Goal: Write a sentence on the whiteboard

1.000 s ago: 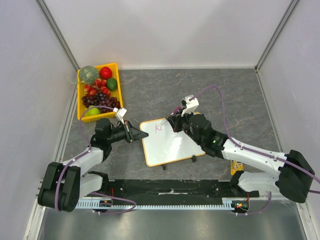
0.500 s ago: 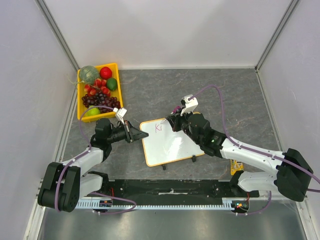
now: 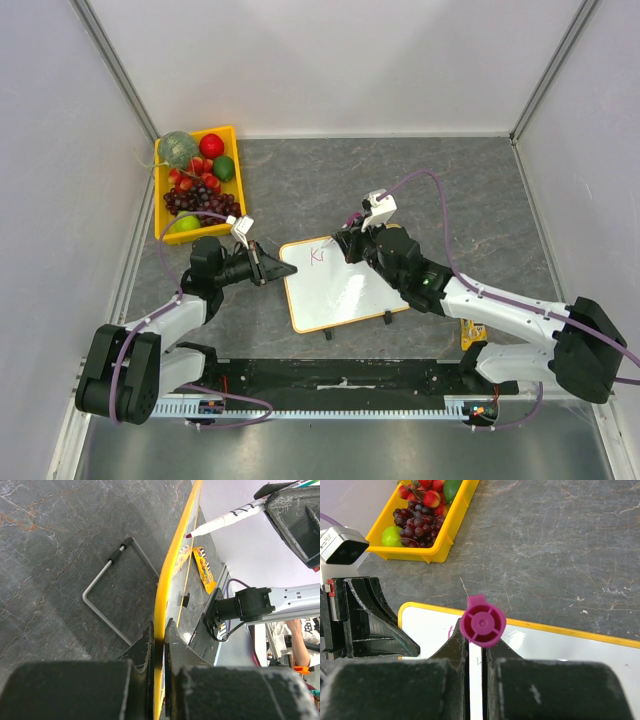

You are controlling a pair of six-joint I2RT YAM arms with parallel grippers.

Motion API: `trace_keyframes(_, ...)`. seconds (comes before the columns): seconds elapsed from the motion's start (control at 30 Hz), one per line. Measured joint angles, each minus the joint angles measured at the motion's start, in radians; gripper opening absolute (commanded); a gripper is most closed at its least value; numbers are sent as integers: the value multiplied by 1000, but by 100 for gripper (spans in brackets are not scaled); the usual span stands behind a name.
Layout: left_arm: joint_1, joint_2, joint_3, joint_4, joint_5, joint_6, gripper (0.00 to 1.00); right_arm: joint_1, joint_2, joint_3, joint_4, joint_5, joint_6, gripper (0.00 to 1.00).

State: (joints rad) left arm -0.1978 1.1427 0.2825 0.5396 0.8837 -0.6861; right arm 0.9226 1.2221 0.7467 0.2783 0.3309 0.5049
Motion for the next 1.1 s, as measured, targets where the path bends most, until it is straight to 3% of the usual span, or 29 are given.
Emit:
trace_keyframes(0.43,0,0,0,0,0,0,2,-3,-63,-6,-8,0,0,0)
trace_keyframes(1.1,0,0,0,-6,-3,0,2,-4,-28,-44,16,-2,5,0)
